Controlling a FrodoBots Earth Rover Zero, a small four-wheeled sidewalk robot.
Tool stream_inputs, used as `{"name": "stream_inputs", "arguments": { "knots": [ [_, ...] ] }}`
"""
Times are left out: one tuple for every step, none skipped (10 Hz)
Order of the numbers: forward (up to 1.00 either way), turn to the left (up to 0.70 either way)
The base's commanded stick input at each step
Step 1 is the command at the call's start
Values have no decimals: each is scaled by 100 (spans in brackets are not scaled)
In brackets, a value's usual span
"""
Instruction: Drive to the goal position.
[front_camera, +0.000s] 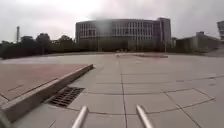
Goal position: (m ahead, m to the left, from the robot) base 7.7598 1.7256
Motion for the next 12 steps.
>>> {"name": "stream_inputs", "arguments": {
  "knots": [
    [70,0],
    [70,0],
    [70,0],
    [70,0],
    [70,0],
    [70,0],
    [70,0],
    [70,-23],
    [70,-33],
    [70,-33],
    [70,-34],
    [70,-34]
  ]
}}
